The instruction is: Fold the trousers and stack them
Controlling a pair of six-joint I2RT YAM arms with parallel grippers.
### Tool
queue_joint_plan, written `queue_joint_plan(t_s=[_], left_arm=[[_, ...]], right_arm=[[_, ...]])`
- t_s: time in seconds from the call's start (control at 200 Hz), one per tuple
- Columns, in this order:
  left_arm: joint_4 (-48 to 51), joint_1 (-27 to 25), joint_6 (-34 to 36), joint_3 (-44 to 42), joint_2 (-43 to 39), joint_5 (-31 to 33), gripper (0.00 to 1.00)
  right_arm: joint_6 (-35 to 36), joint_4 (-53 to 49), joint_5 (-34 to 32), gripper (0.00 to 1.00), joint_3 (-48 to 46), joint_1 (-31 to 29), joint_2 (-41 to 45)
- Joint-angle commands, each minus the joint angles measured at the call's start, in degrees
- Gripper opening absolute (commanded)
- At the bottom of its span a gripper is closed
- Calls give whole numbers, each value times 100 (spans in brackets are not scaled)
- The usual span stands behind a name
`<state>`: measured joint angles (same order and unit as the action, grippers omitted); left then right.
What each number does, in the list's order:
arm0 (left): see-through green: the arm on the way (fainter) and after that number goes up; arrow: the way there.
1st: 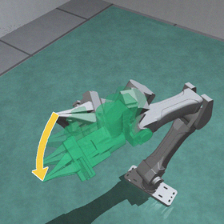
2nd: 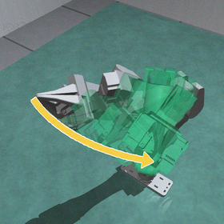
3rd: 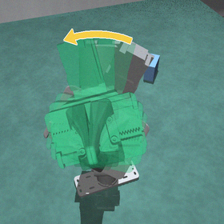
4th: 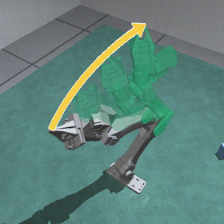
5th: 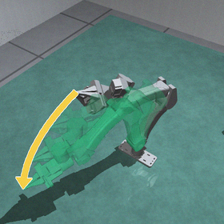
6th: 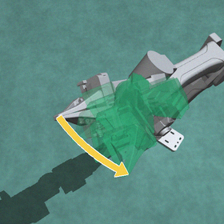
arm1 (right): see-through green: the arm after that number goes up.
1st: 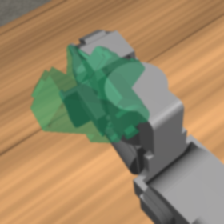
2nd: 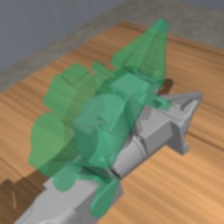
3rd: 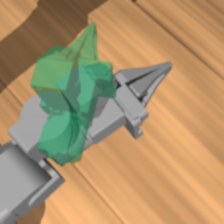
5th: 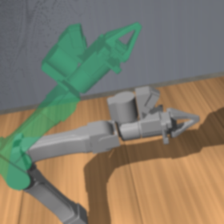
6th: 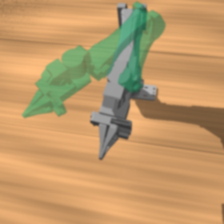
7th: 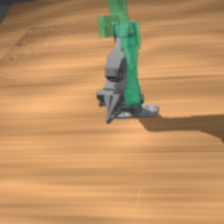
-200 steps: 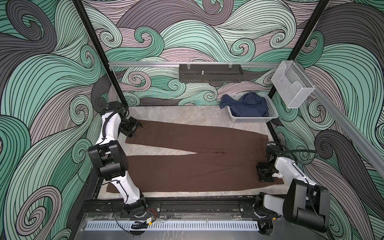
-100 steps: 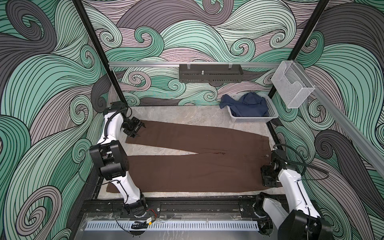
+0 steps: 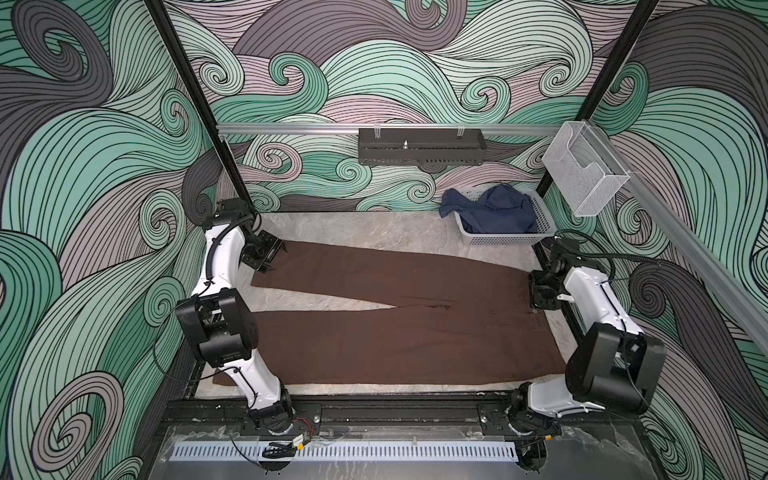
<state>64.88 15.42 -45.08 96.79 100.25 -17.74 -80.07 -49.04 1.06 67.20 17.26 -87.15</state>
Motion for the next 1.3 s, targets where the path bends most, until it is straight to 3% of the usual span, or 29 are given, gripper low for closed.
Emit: queue_joint_plan(t_s=[0.0, 0.185, 0.465, 0.655, 0.926, 1.296], left_arm=[[108, -65, -236, 287, -303, 245, 63], [-101, -68, -191, 486, -220, 301, 63], [-144, -48, 42, 1870, 1223, -101, 63], [-515, -51, 144, 2316, 1845, -309, 63], [-765, -48, 70, 2459, 2312, -441, 63], [-570, -48, 83, 2972, 2768, -186, 63]], right_arm=[[-257, 61, 277, 57, 525, -46, -513], [-580, 133, 435, 58, 1259, -69, -1279], [-742, 134, 270, 59, 2010, -43, -2173], [-703, 79, 208, 57, 2575, 66, -2719], [-721, -456, 22, 56, 3571, 251, -3500], [-735, -818, 0, 59, 4132, 334, -4274]])
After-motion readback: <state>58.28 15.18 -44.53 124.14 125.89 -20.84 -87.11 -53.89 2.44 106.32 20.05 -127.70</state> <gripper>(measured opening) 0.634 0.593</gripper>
